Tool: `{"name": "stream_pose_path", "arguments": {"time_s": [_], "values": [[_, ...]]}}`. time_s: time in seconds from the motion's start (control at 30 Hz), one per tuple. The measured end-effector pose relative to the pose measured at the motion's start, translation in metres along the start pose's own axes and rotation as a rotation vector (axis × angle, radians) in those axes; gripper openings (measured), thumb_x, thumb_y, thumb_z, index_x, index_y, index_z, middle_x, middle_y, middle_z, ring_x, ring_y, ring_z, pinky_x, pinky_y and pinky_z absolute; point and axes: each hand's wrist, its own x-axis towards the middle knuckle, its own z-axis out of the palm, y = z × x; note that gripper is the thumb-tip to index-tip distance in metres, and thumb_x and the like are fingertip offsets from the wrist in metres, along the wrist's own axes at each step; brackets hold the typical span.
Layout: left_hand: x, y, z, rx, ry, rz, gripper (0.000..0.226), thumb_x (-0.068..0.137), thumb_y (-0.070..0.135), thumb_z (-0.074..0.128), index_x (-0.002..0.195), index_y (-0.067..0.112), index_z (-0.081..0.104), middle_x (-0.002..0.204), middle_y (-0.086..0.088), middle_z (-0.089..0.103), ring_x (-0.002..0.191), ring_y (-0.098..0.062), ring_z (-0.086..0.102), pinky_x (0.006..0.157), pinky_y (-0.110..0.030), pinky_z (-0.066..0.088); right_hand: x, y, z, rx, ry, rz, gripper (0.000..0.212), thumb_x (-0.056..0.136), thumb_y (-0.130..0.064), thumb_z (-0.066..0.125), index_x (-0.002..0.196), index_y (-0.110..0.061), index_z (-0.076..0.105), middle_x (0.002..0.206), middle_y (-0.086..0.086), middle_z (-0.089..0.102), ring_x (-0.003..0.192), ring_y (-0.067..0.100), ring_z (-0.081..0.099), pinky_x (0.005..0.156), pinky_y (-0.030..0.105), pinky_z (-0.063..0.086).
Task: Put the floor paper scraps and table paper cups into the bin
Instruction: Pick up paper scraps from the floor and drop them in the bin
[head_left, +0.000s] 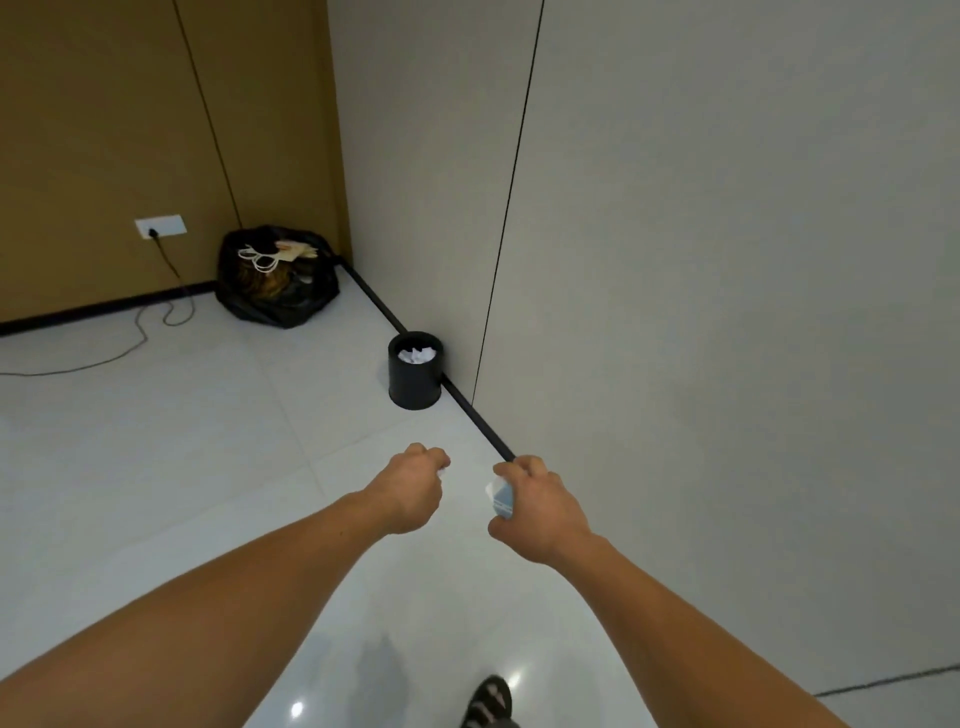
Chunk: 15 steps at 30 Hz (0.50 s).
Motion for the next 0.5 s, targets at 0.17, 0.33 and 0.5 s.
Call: {"name": "stream_pose_path", "arguments": {"time_s": [0.17, 0.33, 0.5], "values": [[0.087, -0.03, -0.038, -0.021, 0.029, -0.078, 0.041, 0.099, 0.012, 0.037, 0.139, 0.016, 0.042, 0.137, -0.009, 0.041, 0.122, -0.027, 0.047, 0.102, -0.034, 0.041, 0.128, -0.015, -0.01, -0.011, -0.053, -0.088, 0.073, 0.081, -0.034, 0.065, 0.147, -0.026, 0.034, 0.146, -0.001, 0.03, 0.122, 0.026, 0.042, 0.096, 0.036, 0.045], [0.158, -0.066, -0.096, -0.028, 0.072, -0.23, 0.04, 0.099, 0.013, 0.038, 0.138, 0.015, 0.044, 0.135, -0.011, 0.045, 0.119, -0.028, 0.05, 0.1, -0.032, 0.042, 0.241, -0.048, -0.026, -0.003, -0.119, -0.219, 0.072, 0.083, -0.032, 0.063, 0.147, -0.025, 0.033, 0.147, 0.001, 0.029, 0.125, 0.028, 0.04, 0.1, 0.037, 0.043], [0.221, -0.089, -0.125, -0.122, 0.091, -0.297, 0.039, 0.099, 0.014, 0.04, 0.138, 0.012, 0.044, 0.136, -0.012, 0.046, 0.121, -0.026, 0.05, 0.1, -0.027, 0.039, 0.327, -0.065, -0.034, -0.058, -0.185, -0.29, 0.071, 0.083, -0.032, 0.063, 0.147, -0.025, 0.033, 0.148, 0.001, 0.029, 0.124, 0.028, 0.04, 0.102, 0.037, 0.041]]}}
